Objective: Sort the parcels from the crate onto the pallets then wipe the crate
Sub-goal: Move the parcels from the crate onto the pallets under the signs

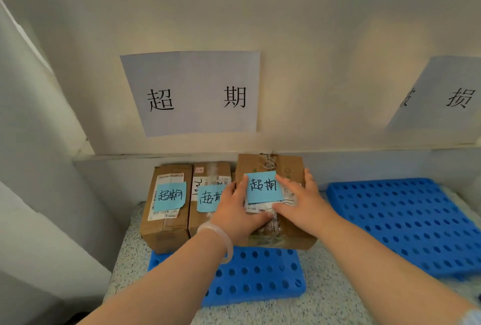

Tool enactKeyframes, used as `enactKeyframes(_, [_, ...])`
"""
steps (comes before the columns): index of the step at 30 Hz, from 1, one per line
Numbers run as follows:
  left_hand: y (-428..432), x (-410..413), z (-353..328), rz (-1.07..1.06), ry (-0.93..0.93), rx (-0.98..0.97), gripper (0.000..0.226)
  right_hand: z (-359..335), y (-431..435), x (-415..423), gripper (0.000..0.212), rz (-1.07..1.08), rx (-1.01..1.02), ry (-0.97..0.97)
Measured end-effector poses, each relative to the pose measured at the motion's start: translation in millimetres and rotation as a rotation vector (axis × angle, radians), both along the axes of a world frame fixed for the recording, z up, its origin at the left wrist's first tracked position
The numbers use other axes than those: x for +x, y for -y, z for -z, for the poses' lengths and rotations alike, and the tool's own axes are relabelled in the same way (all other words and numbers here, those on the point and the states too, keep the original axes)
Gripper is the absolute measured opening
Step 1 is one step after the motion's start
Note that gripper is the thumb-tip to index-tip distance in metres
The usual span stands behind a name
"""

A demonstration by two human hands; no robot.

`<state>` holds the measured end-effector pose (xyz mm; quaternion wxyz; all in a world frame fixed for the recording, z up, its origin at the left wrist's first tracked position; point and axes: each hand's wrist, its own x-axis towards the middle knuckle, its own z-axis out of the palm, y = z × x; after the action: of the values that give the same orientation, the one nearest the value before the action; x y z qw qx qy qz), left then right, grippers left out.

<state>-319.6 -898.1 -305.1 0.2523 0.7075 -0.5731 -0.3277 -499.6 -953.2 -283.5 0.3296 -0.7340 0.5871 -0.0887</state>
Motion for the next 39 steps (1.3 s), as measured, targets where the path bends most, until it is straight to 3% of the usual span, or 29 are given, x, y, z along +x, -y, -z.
enactKeyframes(10, [36, 9, 20, -0.056, 0.062, -0.022, 0.088, 23, 44, 17, 0.068, 0.014, 0.084, 0.127])
enactKeyframes(28, [48, -1, 23, -0.005, -0.032, 0.018, 0.091, 24, 58, 8, 0.069, 0.041, 0.043, 0.054])
enactKeyframes(39, [43, 20, 42, -0.004, 0.348, 0.004, 0.086, 36, 56, 34, 0.071, -0.036, -0.038, -0.099])
